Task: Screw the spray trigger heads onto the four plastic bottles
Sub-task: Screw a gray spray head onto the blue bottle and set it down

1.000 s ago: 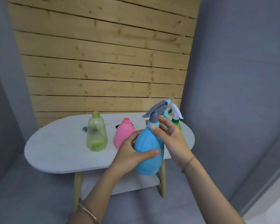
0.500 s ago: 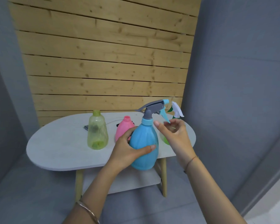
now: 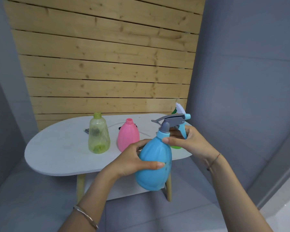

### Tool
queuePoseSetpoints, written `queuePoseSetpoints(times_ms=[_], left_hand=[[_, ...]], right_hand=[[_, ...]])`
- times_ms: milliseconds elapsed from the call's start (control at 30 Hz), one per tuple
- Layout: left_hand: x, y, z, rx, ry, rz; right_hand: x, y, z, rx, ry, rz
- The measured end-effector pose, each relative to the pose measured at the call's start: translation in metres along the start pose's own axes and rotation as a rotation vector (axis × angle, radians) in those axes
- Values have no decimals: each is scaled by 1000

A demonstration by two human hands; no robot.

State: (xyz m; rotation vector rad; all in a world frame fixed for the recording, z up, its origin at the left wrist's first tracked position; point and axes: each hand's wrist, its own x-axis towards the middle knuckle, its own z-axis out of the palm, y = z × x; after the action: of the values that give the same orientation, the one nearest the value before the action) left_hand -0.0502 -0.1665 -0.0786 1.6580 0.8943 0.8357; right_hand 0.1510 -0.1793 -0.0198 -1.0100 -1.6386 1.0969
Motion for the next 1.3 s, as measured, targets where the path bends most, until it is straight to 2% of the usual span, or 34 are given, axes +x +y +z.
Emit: queuePoseSetpoints(times_ms=[200,333,533,567,667,733,867,1033,1100,1300], left_hand=[[4,-3,5,77,247,62],[5,-5,6,83,255,58],[5,-9,15,130,360,78],[5,-8,17,122,375,81],[7,-6,14,15,397,80],[8,-5,10,-36,402,69],[7,-3,10,-83,373,59],[1,2,2,-146,207,27],[-1,5,0,-136,122,10],[1,4,5,-84,-19,-34]], right_hand=[[8,3,19,-73,182,-85],[10,4,21,-32,188,-69],[12,5,36,-86,369,-103],[12,3,37,-95,343,-87],[8,-2,32,43,50,-22],[5,-5,28,72,-51,13],[5,-6,23,100,-109,-4],[2,1,2,414,-222,52],[3,7,-1,463,-206,84],[10,17,13,369,-92,69]])
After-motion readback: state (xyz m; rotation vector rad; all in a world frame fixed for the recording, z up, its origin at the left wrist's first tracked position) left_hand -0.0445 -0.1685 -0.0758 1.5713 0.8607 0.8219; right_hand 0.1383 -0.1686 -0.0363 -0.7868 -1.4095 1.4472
